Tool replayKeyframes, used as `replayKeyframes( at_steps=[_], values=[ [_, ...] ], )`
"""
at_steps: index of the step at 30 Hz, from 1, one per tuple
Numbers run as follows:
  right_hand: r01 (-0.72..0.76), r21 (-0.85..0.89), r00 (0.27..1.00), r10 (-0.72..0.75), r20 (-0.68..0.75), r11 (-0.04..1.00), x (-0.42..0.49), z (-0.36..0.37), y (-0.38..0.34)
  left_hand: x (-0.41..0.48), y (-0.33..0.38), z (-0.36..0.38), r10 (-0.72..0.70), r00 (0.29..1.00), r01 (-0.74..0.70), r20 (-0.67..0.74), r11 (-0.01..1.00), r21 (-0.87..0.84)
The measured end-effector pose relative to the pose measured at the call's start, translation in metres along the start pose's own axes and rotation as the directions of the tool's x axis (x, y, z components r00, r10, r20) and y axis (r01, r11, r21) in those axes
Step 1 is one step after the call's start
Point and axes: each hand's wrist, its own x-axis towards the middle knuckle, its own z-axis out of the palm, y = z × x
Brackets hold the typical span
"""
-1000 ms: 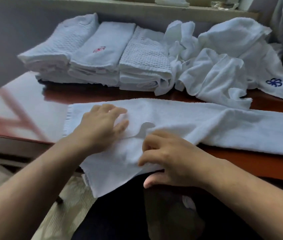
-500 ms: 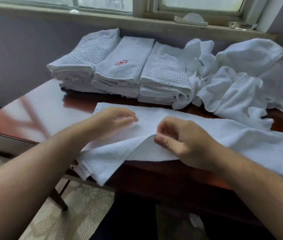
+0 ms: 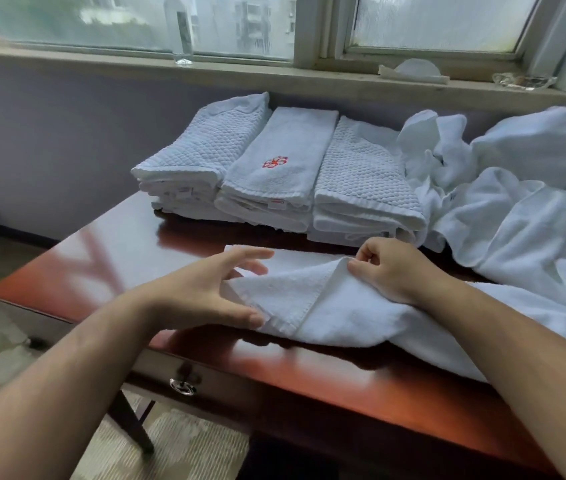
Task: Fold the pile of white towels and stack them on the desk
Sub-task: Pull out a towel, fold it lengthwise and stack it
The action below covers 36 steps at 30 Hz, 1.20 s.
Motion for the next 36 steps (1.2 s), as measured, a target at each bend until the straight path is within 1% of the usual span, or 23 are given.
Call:
replayKeyframes(
  at_steps=[2,6,7,8,9,12,13,14,15,17,19,20,21,23,24,27,30,32,34,36],
  values=[
    [0.043,-0.018,0.999,-0.044,-0.005,0.999,0.003,0.003,0.001,0.003,-0.002,0.000,-0.006,0.999,0.010,-0.037,0.994,0.104],
    [0.139,-0.042,0.990,-0.139,-0.001,0.989,0.006,0.002,-0.004,0.017,-0.006,0.003,-0.050,0.963,0.086,-0.266,0.989,0.125],
    [0.148,-0.052,0.989,-0.148,0.008,0.988,0.008,0.001,-0.005,0.019,-0.007,0.004,-0.052,0.954,0.092,-0.297,0.988,0.125],
    [0.153,-0.070,0.988,-0.152,0.021,0.986,0.009,0.001,-0.005,0.019,-0.008,0.005,-0.056,0.953,0.093,-0.299,0.989,0.112],
    [0.155,-0.095,0.988,-0.152,0.040,0.983,0.011,0.001,-0.006,0.017,-0.009,0.003,-0.058,0.961,0.084,-0.271,0.993,0.086],
    [0.141,-0.163,0.987,-0.127,0.094,0.977,0.014,0.006,-0.007,0.007,-0.010,-0.004,-0.032,0.999,0.032,-0.035,0.999,0.021],
    [0.134,-0.166,0.988,-0.119,0.094,0.977,0.015,0.007,-0.007,0.004,-0.012,-0.005,-0.016,1.000,0.016,0.011,0.999,0.034],
    [0.128,-0.160,0.990,-0.115,0.087,0.979,0.015,0.009,-0.007,0.003,-0.014,-0.004,0.000,1.000,-0.001,0.012,0.999,0.051],
    [0.124,-0.149,0.990,-0.114,0.078,0.981,0.015,0.010,-0.006,0.004,-0.016,-0.002,0.016,1.000,-0.014,-0.018,0.998,0.059],
    [0.117,-0.117,0.992,-0.110,0.066,0.986,0.014,0.011,-0.005,0.008,-0.017,0.005,0.040,0.991,-0.032,-0.129,0.997,0.064],
    [0.118,-0.098,0.992,-0.112,0.064,0.988,0.012,0.011,-0.003,0.012,-0.019,0.010,0.072,0.977,-0.051,-0.199,0.993,0.111],
    [0.122,-0.092,0.991,-0.117,0.062,0.988,0.011,0.011,-0.003,0.012,-0.019,0.010,0.086,0.976,-0.058,-0.198,0.988,0.145],
    [0.127,-0.087,0.991,-0.123,0.059,0.988,0.011,0.010,-0.002,0.011,-0.019,0.009,0.088,0.982,-0.061,-0.167,0.985,0.160],
    [0.134,-0.087,0.990,-0.129,0.053,0.987,0.010,0.010,-0.002,0.008,-0.018,0.006,0.050,0.995,-0.039,-0.081,0.990,0.138],
    [0.135,-0.091,0.990,-0.131,0.052,0.987,0.010,0.011,-0.002,0.007,-0.017,0.004,0.027,0.998,-0.019,-0.060,0.991,0.131],
    [0.138,-0.100,0.990,-0.133,0.052,0.985,0.009,0.011,-0.004,0.006,-0.014,0.004,0.004,0.997,0.012,-0.083,0.983,0.185],
    [0.138,-0.097,0.990,-0.133,0.053,0.986,0.008,0.010,-0.004,0.006,-0.008,0.006,0.055,0.994,-0.014,-0.098,0.925,0.381],
    [0.145,-0.101,0.989,-0.140,0.057,0.984,0.007,0.010,-0.004,0.006,-0.005,0.007,0.064,0.991,-0.008,-0.116,0.904,0.428],
    [0.150,-0.090,0.988,-0.146,0.051,0.985,0.007,0.009,-0.006,0.008,-0.003,0.010,0.043,0.981,0.029,-0.191,0.934,0.356],
    [0.150,-0.074,0.988,-0.148,0.032,0.986,0.006,0.006,-0.006,0.015,-0.002,0.011,-0.052,0.936,0.131,-0.349,0.970,0.206]
  ],
)
